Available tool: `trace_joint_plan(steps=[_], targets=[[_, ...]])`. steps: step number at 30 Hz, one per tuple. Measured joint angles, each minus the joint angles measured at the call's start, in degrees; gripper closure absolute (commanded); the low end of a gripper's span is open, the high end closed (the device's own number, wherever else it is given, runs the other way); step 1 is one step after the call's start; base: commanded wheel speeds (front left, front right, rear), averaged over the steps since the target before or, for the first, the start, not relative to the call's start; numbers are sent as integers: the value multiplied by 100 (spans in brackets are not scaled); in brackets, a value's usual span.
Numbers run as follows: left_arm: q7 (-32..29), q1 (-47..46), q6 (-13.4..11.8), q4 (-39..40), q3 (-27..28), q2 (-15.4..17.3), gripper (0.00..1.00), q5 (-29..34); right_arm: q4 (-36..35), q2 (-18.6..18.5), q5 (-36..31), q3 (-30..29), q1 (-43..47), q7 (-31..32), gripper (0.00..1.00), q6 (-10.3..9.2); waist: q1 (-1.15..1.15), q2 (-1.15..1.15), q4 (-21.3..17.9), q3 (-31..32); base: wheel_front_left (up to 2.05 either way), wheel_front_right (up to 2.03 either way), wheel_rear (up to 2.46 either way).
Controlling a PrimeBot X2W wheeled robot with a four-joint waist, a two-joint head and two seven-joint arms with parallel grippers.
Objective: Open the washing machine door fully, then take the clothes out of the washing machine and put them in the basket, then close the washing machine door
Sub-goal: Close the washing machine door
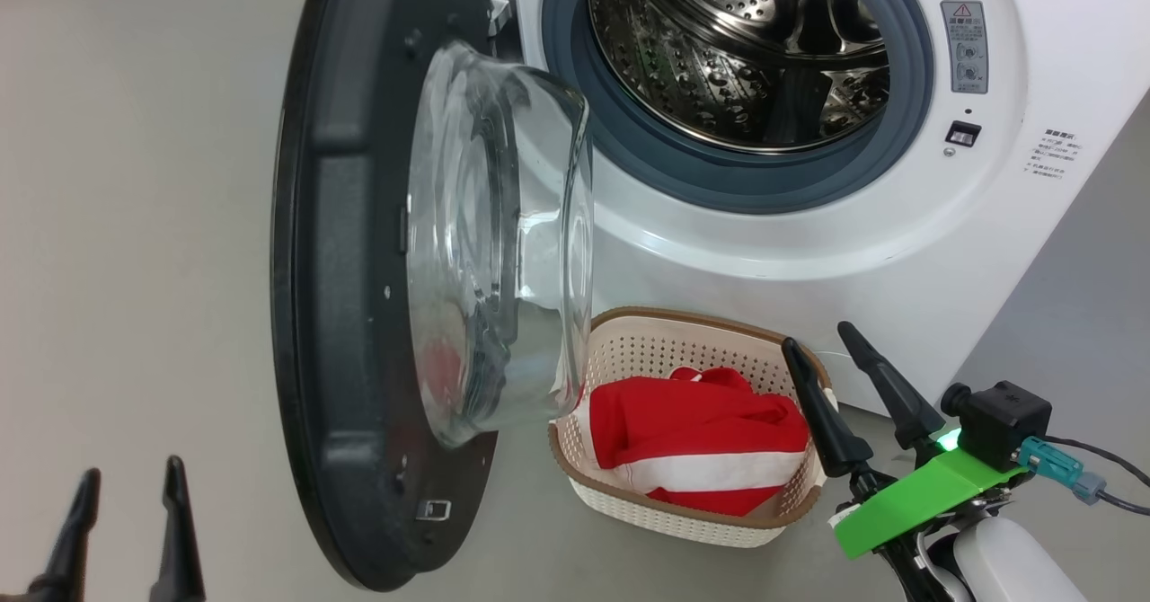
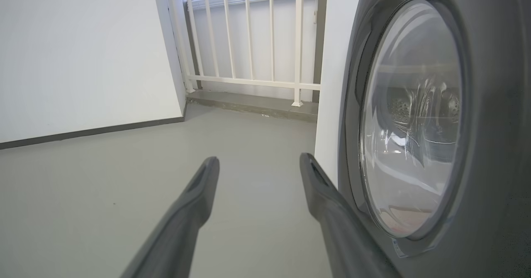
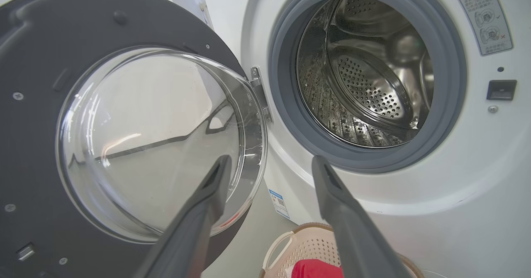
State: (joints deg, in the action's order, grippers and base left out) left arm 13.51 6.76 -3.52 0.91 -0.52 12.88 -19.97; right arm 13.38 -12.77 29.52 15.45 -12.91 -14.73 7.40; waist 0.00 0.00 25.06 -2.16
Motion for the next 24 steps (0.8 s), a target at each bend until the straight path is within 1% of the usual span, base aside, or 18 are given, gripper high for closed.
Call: trace_joint_plan(steps=[2,3,5,9,10,11,12,14,15,16,17,23,24], targets=[[-85,-9,11,68,45,53,0,-64,2,5,0,1,0,0,0,0,0,0,-8,5,0,0,0],[-151,-51,26,124,75,157,0,-105,2,11,0,3,0,0,0,0,0,0,-24,4,0,0,0],[-246,-128,48,180,103,264,0,-112,3,10,0,4,0,0,0,0,0,0,-46,0,0,0,0],[-511,-342,237,360,226,335,0,-510,5,7,0,1,-1,0,0,0,0,0,-102,-12,0,0,0],[-609,-403,276,425,269,356,15,-599,5,5,0,0,-1,0,0,0,0,0,-116,-14,0,0,0],[-700,-465,290,497,303,389,36,-710,5,5,0,-4,-1,0,0,0,0,0,-131,-15,0,0,0],[-759,-530,337,536,352,427,55,-813,4,7,0,-5,-1,0,0,0,0,0,-147,-16,0,0,0],[-914,-649,387,619,431,544,58,-940,4,7,0,-13,-1,0,0,0,0,0,-181,-19,0,0,0],[-1010,-723,420,653,466,588,67,-1039,5,5,0,-16,-1,0,0,0,0,0,-197,-21,0,0,0],[-1117,-803,445,681,500,619,89,-1177,3,7,0,-16,-1,0,0,0,0,0,-213,-24,0,0,0],[-1222,-897,477,704,553,621,100,-1336,3,8,0,-16,-1,0,0,0,0,0,-231,-27,0,0,0],[-1926,-1410,486,709,878,587,100,-2512,2,10,0,-41,-1,0,0,0,0,0,-358,-39,0,0,0],[-2206,-1576,478,639,1009,521,100,-2989,1,11,0,-60,-1,0,0,0,0,0,-407,-44,0,0,0]])
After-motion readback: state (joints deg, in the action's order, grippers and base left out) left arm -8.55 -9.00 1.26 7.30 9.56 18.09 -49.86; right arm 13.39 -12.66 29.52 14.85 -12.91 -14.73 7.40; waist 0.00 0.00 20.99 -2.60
